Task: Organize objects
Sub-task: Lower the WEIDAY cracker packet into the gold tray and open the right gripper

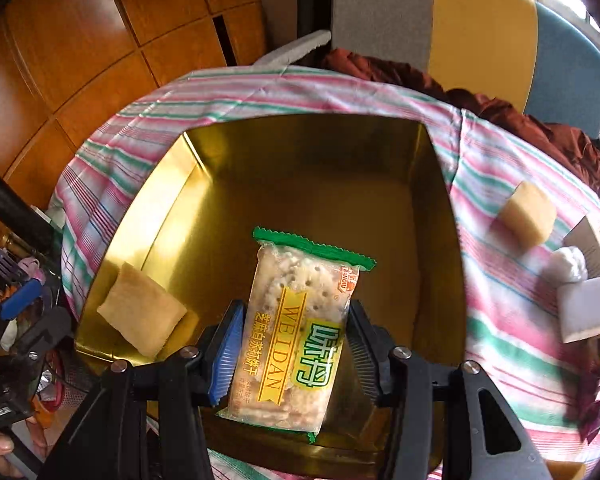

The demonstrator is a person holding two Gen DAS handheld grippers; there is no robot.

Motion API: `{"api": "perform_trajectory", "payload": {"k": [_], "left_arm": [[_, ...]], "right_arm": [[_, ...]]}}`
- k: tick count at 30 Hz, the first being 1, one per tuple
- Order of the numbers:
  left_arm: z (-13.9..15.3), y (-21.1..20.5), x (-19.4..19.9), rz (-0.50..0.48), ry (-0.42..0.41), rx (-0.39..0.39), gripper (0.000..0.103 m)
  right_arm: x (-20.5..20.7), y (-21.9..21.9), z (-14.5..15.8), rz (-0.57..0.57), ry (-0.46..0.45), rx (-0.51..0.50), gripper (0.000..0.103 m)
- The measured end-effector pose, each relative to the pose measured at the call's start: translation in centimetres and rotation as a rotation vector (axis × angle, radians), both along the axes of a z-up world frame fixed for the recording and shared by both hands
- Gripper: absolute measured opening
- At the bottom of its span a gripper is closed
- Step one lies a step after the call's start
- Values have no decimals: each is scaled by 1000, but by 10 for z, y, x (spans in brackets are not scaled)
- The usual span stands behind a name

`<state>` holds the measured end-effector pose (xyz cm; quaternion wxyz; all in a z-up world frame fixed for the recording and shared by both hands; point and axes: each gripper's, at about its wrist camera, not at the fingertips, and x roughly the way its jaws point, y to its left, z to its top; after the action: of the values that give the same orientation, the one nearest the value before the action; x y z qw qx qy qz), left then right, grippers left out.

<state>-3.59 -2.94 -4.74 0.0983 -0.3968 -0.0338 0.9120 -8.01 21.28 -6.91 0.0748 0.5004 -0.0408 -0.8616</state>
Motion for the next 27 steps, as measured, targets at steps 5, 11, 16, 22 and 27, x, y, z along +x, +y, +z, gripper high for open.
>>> {"api": "perform_trajectory", "payload": {"k": [5,11,16,22,27], "left_arm": [[-2,-3,0,14,-14,8,103],[0,-3,0,27,-8,13,103],[0,-2,-1,34,-15,-1,103],[6,4,-1,51,9,-63,103],[15,13,3,52,53,-110,103]], "right_arm": [[-2,-4,-8,31,-26,-76,53],[2,-8,-8,70,-18,-186,77],[18,-17,10,82,90,-39,84],[57,-24,52,15,385,223,84],[65,-22,46,30,355,239,84]]}}
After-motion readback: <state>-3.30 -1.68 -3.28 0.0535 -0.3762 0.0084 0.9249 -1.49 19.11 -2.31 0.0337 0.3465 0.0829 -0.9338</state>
